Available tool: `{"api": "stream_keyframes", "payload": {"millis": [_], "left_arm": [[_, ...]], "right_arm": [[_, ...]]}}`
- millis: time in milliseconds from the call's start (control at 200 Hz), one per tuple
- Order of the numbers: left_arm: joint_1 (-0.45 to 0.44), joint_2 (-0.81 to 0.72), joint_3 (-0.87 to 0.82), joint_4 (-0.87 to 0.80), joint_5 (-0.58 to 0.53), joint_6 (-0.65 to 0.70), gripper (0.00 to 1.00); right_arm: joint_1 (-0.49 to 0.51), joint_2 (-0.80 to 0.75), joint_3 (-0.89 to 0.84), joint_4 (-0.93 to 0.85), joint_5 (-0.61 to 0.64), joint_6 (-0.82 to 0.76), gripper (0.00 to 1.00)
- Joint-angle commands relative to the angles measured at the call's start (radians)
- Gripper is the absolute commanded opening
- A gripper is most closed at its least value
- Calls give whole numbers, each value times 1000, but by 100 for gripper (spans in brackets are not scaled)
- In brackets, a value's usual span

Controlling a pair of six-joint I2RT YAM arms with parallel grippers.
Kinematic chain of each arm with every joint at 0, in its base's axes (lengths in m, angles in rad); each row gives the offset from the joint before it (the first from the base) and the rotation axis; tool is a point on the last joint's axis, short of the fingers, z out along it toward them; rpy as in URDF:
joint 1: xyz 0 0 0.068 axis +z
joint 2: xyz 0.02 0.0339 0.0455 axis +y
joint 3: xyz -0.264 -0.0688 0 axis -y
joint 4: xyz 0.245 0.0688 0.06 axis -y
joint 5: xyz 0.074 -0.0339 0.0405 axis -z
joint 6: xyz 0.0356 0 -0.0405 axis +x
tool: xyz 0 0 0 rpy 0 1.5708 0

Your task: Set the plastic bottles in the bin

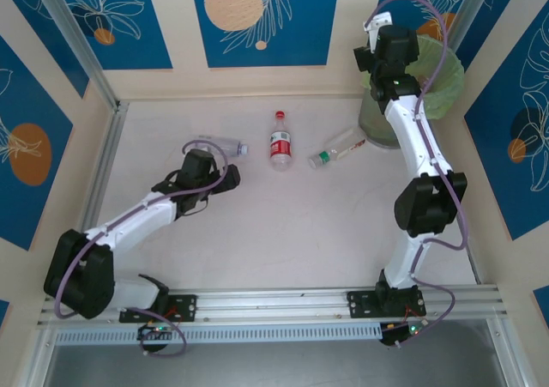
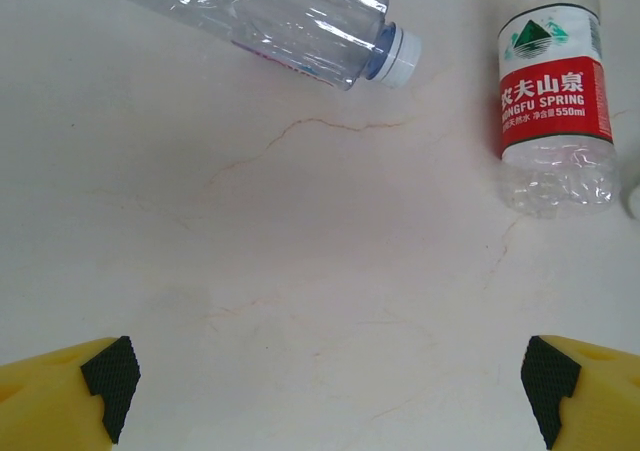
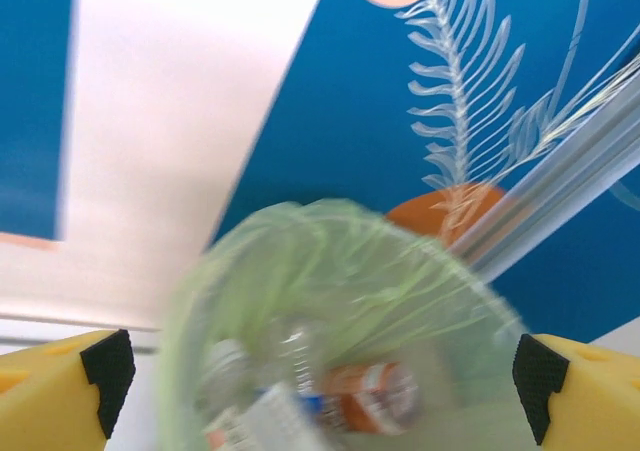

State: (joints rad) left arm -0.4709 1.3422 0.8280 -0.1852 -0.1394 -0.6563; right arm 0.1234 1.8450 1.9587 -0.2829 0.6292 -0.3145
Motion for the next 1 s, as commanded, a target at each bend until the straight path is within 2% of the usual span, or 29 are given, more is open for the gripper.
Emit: {"api": "stream_keyframes", "payload": {"millis": [0, 150, 340, 410, 550, 705, 825, 995], "left_arm": [[15, 41, 69, -37, 8, -25, 100], [33, 108, 147, -55, 1, -61, 100], [78, 206, 269, -136, 42, -102, 100], [95, 229, 300, -132, 56, -59, 100], [141, 295, 408, -153, 61, 161, 100], [192, 371, 471, -78, 163, 332, 100], [237, 475, 569, -95, 192, 424, 100], [305, 679, 800, -201, 232, 540, 99]], "right_arm": [[20, -151, -28, -134, -181, 273, 99], [44, -328, -283, -65, -420, 442, 99], [56, -531, -631, 111, -593, 618, 99], [56, -578, -711, 124, -603, 675, 99], [56, -647, -824, 116, -599, 713, 100], [56, -702, -888, 82, -581, 714, 100], [57, -738, -915, 56, -591, 726, 100], [57, -788, -947, 32, -585, 724, 100]]}}
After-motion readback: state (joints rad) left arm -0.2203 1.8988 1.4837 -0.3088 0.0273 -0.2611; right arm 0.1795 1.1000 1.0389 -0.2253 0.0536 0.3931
